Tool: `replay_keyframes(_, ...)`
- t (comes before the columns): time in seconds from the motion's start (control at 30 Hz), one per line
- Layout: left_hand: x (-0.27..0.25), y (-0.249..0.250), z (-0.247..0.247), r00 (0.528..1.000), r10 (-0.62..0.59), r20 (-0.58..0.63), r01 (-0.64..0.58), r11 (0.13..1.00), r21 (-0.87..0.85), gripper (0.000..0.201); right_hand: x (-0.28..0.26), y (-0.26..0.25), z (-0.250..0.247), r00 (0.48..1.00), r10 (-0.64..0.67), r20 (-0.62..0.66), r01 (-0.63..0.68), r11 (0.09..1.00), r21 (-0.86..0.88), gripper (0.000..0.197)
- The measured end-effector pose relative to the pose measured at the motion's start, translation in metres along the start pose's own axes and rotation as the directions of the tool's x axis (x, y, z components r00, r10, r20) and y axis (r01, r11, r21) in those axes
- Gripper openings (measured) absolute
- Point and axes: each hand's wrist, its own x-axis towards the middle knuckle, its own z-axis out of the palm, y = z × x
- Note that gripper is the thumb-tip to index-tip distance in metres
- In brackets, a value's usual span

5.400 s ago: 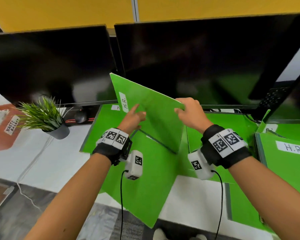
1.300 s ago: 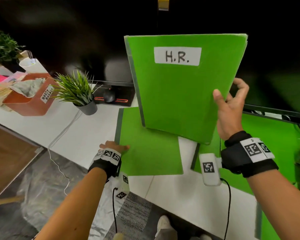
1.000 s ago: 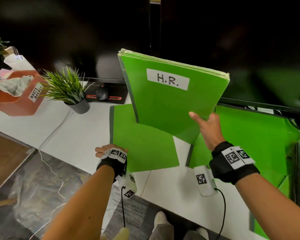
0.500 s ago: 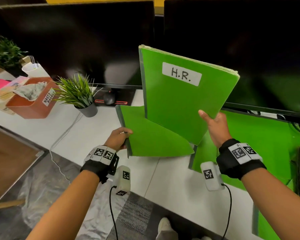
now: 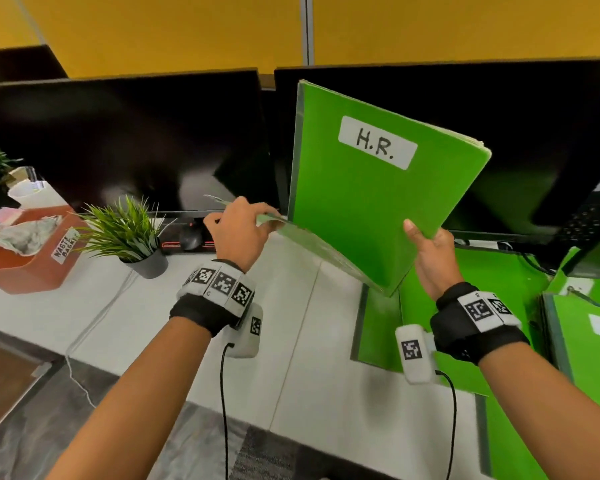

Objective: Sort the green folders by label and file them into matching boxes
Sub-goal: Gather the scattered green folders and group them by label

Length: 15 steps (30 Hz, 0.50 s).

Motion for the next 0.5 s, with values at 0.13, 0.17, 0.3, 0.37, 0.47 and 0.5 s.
replay_keyframes(0.13,0.021,0.022,-0.006,0.985,0.084,-0.152,-0.098,0.991,-0.086,0.024,0.002,-0.003,-0.015,0.999,-0.029,0.028,0.029,0.999,0.024,0.008)
replay_keyframes(0.17,0.027,0.025,-0.007,0.976,0.092,-0.197,-0.129,0.974,-0.187,0.025,0.004,-0.003,-0.019,0.999,-0.038,0.017,0.038,0.999,0.004,0.007)
replay_keyframes(0.3,0.038,0.029,0.0,0.981,-0.056,-0.186,-0.043,0.873,-0.486,0.025,0.002,-0.01,-0.03,0.998,-0.046,0.03,0.045,0.998,0.032,0.019)
replay_keyframes(0.37,0.038,0.028,0.013,0.984,-0.103,-0.145,0.013,0.853,-0.521,0.024,-0.002,-0.016,-0.033,0.998,-0.057,0.01,0.057,0.998,0.023,0.032)
replay_keyframes(0.47,0.04,0.025,0.035,0.985,-0.152,-0.077,0.08,0.814,-0.575,0.03,-0.006,-0.023,-0.042,0.998,-0.063,0.024,0.064,0.997,-0.032,0.041)
replay_keyframes(0.5,0.041,0.025,0.042,0.986,-0.154,-0.058,0.09,0.801,-0.592,0.037,-0.007,-0.025,-0.044,0.997,-0.069,0.02,0.07,0.997,-0.034,0.043)
